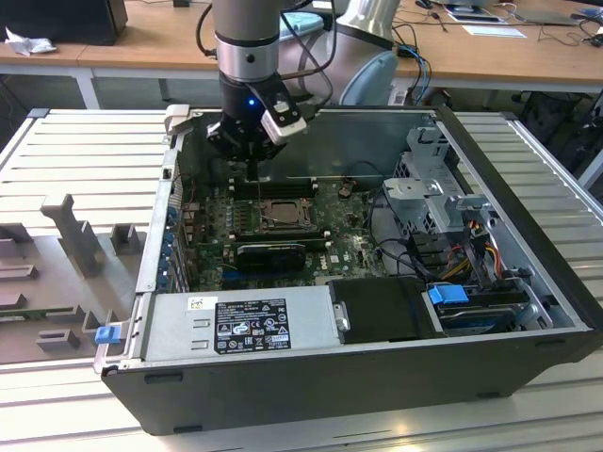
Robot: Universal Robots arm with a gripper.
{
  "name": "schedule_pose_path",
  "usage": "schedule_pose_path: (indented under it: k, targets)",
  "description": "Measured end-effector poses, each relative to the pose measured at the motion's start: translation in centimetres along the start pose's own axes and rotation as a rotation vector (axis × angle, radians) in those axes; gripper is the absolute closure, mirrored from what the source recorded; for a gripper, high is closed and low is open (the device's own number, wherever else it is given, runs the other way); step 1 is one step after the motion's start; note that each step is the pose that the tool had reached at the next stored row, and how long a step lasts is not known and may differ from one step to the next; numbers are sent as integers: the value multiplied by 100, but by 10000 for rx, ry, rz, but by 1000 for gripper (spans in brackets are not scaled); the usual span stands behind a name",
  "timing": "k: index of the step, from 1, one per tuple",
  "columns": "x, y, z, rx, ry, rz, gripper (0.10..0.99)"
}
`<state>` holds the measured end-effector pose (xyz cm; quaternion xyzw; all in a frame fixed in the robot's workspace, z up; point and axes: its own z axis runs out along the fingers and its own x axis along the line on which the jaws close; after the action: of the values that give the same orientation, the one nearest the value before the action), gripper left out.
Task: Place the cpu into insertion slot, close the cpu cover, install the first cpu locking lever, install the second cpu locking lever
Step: 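Install the first cpu locking lever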
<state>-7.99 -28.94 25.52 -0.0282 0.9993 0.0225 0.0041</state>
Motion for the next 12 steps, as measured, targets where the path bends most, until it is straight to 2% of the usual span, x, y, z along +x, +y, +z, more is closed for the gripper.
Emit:
schedule_pose_path:
  k: [5, 7, 8, 9, 12]
  targets:
    - [-278, -16, 25, -7, -1, -3, 980]
    - [-294, -17, 28, -369, -20, -12, 980]
    - [-294, -18, 30, -471, -26, -19, 980]
    - [-302, -19, 56, -504, -28, -28, 980]
    - [-320, -22, 123, -504, -16, -187, 980]
